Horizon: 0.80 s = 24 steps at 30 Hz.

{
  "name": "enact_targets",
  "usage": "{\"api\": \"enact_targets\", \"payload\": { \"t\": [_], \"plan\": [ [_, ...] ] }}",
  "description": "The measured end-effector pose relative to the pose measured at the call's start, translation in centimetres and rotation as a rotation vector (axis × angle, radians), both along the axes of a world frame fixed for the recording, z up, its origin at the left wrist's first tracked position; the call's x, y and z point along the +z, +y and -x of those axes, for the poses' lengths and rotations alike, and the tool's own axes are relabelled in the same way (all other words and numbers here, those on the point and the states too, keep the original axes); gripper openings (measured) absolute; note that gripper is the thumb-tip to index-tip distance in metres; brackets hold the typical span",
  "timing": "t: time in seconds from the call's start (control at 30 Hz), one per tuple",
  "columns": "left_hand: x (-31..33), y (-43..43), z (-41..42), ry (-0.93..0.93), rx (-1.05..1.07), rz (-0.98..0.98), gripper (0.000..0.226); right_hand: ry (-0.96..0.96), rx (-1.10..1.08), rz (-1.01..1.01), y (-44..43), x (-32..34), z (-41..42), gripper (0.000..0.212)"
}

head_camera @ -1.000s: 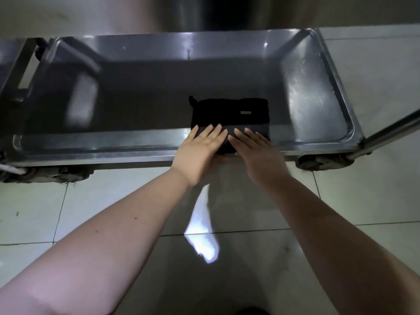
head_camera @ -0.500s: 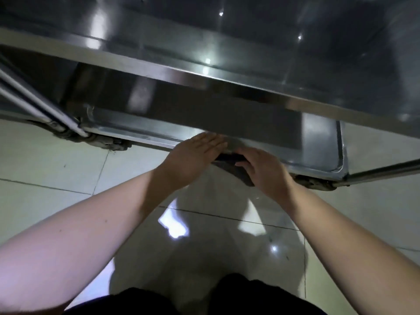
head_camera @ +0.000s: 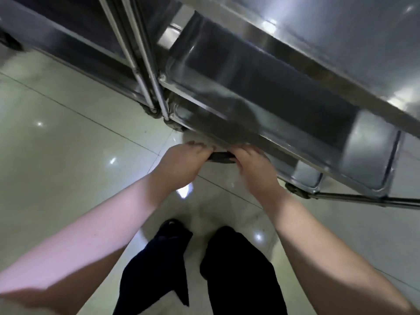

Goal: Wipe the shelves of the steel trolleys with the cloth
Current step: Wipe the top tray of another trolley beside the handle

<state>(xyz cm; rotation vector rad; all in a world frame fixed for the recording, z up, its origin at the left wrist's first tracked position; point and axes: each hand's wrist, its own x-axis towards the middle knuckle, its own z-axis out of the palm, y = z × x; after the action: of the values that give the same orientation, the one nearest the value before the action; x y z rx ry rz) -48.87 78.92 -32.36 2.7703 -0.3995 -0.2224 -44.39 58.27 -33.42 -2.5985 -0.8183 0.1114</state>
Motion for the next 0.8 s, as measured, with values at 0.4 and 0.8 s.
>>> {"api": "enact_targets", "payload": {
  "t": [0.4, 0.8],
  "plan": [
    [34.1, 7.2, 5.8, -0.350, 0.208, -0.034, 0.033, -0.377, 0.313, -0.157, 8.7, 33.5, 0.8, 0.024],
    [41.9, 22.3, 11.9, -0.556, 0.328, -0.161, 0.041, -0.385, 0.651, -0.025, 26.7, 42.5, 1.6, 0.033]
  ]
}}
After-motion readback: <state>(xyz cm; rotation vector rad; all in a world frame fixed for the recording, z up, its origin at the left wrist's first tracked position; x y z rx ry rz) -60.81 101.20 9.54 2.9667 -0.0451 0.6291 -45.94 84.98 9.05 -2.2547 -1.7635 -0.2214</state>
